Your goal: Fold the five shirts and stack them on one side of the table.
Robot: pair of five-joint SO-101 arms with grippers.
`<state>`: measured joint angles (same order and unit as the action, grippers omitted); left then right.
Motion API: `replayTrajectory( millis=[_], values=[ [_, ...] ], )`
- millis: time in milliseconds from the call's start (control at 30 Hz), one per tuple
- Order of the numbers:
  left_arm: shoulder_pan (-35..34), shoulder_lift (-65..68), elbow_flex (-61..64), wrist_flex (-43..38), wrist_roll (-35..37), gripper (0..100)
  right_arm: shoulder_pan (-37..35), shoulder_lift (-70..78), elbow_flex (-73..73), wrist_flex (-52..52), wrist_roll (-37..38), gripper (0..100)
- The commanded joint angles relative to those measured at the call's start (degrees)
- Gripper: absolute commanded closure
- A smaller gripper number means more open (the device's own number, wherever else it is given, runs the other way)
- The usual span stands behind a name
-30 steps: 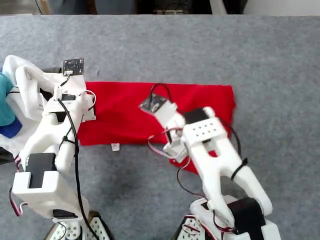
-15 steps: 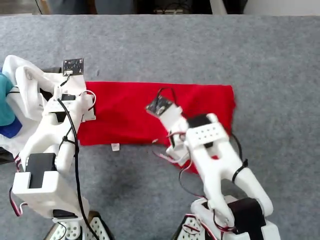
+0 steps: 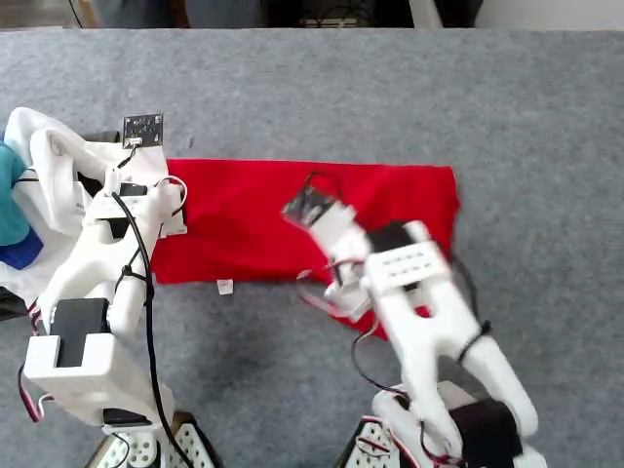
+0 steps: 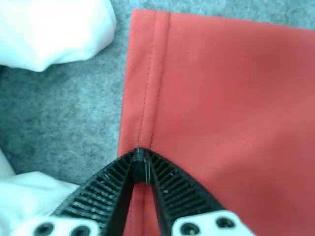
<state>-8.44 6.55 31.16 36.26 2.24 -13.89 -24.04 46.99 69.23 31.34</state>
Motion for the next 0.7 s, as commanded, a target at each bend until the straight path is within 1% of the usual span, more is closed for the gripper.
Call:
replayTrajectory(
  millis=[0, 67, 133, 300, 500, 600, 667],
  values=[
    [0.0, -0.4, -0.3, -0.3, 0.2, 97, 10.0, -5.7, -11.9, 3.4, 3.2, 98.4],
    [0.0, -0.4, -0.3, -0.3, 0.2, 97, 14.2, -6.1, -16.5, 2.6, 4.9, 98.4],
    [0.0, -0.4, -0.3, -0.3, 0.2, 97, 16.8, -5.0, -18.8, -0.7, 5.1, 98.4],
    [0.0, -0.4, -0.3, -0.4, 0.2, 97, 20.6, 3.5, -19.3, -10.8, 4.9, 98.4],
    [0.0, -0.4, -0.3, -0.4, 0.1, 97, 27.8, 18.8, -19.7, -22.8, -3.4, 98.4],
    [0.0, -0.4, -0.3, -0.4, -0.2, 97, 30.8, 26.2, -21.8, -25.8, -4.0, 98.4],
    [0.0, -0.4, -0.3, -0.4, -0.2, 97, 31.9, 31.3, -24.6, -26.0, -3.7, 98.4]
  ],
)
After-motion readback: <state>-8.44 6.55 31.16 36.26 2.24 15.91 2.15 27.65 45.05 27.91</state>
